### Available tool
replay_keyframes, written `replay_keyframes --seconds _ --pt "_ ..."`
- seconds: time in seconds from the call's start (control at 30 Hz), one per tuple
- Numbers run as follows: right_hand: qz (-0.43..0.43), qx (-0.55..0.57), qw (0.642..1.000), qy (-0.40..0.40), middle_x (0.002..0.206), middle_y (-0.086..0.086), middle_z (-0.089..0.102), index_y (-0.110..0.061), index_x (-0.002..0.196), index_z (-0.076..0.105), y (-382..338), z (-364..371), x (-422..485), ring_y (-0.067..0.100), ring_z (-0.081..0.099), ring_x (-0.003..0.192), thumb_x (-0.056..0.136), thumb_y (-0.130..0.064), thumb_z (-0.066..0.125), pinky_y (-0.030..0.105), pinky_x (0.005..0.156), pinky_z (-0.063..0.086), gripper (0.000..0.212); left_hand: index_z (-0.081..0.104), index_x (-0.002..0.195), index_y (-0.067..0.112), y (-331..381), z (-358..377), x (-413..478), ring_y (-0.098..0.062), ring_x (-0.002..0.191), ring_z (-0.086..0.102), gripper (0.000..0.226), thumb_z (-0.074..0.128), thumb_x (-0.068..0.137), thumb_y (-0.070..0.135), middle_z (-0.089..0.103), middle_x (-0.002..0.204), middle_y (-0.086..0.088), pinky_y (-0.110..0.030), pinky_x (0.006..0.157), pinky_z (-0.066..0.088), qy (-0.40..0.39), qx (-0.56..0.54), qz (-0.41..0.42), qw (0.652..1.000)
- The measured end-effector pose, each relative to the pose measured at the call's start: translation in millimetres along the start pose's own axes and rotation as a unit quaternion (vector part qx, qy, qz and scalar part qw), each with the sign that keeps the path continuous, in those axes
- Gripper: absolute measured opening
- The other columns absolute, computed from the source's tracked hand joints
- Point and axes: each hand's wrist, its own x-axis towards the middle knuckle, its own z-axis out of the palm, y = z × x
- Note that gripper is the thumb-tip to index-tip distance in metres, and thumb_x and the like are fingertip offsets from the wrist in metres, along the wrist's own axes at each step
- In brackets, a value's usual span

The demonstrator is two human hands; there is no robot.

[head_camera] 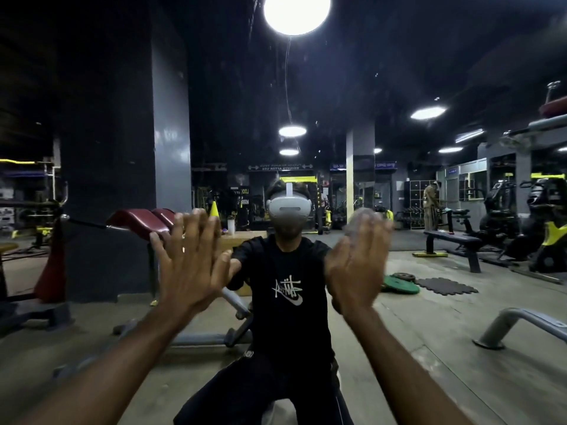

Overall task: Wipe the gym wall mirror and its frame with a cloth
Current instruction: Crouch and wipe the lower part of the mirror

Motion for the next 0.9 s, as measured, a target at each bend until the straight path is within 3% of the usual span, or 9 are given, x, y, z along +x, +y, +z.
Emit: replay_keyframes --seconds 0.1,0.17,0.23,0.3,0.37,0.5,0.7,0.83,0.9 --pt "-0.362 0.026 0.923 -0.126 0.160 0.013 0.038 -0.011 0.156 0.036 -39.6 23.6 9.7 0.028 0.020 0.154 0.099 -0.015 0.053 0.052 0.116 0.041 0.060 0.009 0.164 0.024 -23.7 -5.2 23.0 -0.031 0.158 -0.007 0.082 0.029 0.096 0.064 -0.010 0.172 -0.006 -0.073 0.117 -0.003 -0.006 0.017 0.036 0.999" --pt "-0.490 -0.001 0.856 -0.169 0.159 0.008 0.041 -0.013 0.154 0.044 -37.7 15.8 46.6 0.028 0.032 0.150 0.100 -0.018 0.054 0.046 0.108 0.049 0.055 0.014 0.164 0.022 -25.5 -1.7 23.6 -0.032 0.158 -0.006 0.082 0.032 0.096 0.063 -0.006 0.172 -0.007 -0.071 0.118 -0.007 0.010 0.019 0.054 0.998" --pt "-0.435 -0.011 0.893 -0.117 0.157 0.007 0.042 -0.014 0.152 0.046 -31.8 4.1 84.7 0.028 0.039 0.144 0.100 -0.013 0.058 0.034 0.096 0.052 0.054 0.013 0.164 0.023 -26.4 3.9 20.3 -0.031 0.158 -0.006 0.080 0.035 0.096 0.060 -0.006 0.172 -0.006 -0.065 0.118 -0.014 0.026 0.025 0.059 0.998" --pt "-0.227 -0.004 0.973 -0.041 0.162 0.009 0.035 -0.015 0.156 0.038 -31.6 -0.6 117.9 0.029 0.027 0.151 0.105 -0.017 0.050 0.042 0.112 0.043 0.053 0.015 0.164 0.023 -28.3 6.2 20.1 -0.032 0.158 -0.004 0.080 0.035 0.096 0.060 -0.002 0.172 -0.007 -0.061 0.119 -0.018 0.044 0.027 0.058 0.997" --pt "-0.055 -0.001 0.998 0.014 0.166 0.011 0.027 -0.014 0.160 0.029 -49.0 9.2 126.3 0.030 0.015 0.156 0.107 -0.017 0.043 0.048 0.124 0.029 0.055 0.017 0.163 0.022 -27.7 6.7 21.8 -0.033 0.158 0.000 0.078 0.032 0.097 0.060 0.001 0.172 -0.008 -0.063 0.119 -0.013 0.057 0.031 0.065 0.996" --pt "-0.161 0.009 0.987 -0.021 0.167 0.007 0.027 -0.017 0.161 0.028 -94.9 40.4 65.2 0.031 0.016 0.156 0.103 -0.011 0.052 0.049 0.122 0.032 0.063 0.017 0.163 0.021 -29.9 9.5 23.4 -0.033 0.158 -0.002 0.077 0.031 0.099 0.060 -0.001 0.172 -0.009 -0.069 0.118 -0.008 0.061 0.012 0.073 0.995" --pt "-0.439 -0.044 0.880 -0.178 0.162 0.013 0.038 -0.008 0.152 0.046 -11.9 2.8 -17.7 0.032 0.026 0.154 0.100 -0.010 0.058 0.052 0.118 0.037 0.054 0.022 0.162 0.014 -29.3 8.5 1.6 -0.033 0.157 0.010 0.075 0.038 0.100 0.053 0.011 0.170 -0.014 -0.069 0.118 -0.011 0.070 -0.015 0.091 0.993" --pt "-0.180 -0.049 0.982 -0.013 0.153 0.025 0.044 0.000 0.149 0.044 13.7 -19.3 -32.0 0.040 0.030 0.147 0.112 -0.034 0.034 0.062 0.115 0.035 0.051 0.031 0.159 0.009 -31.9 20.9 -46.5 -0.033 0.156 0.017 0.070 0.038 0.101 0.047 0.016 0.169 -0.014 -0.073 0.119 0.004 0.061 0.009 0.130 0.990" --pt "-0.090 -0.057 0.994 0.017 0.158 0.023 0.036 -0.002 0.153 0.036 -14.6 1.7 -63.5 0.038 0.024 0.149 0.111 -0.032 0.034 0.057 0.118 0.029 0.052 0.029 0.160 0.010 -34.4 24.7 -54.4 -0.032 0.157 0.014 0.069 0.036 0.102 0.046 0.012 0.171 -0.012 -0.071 0.120 0.005 0.048 0.011 0.118 0.992"
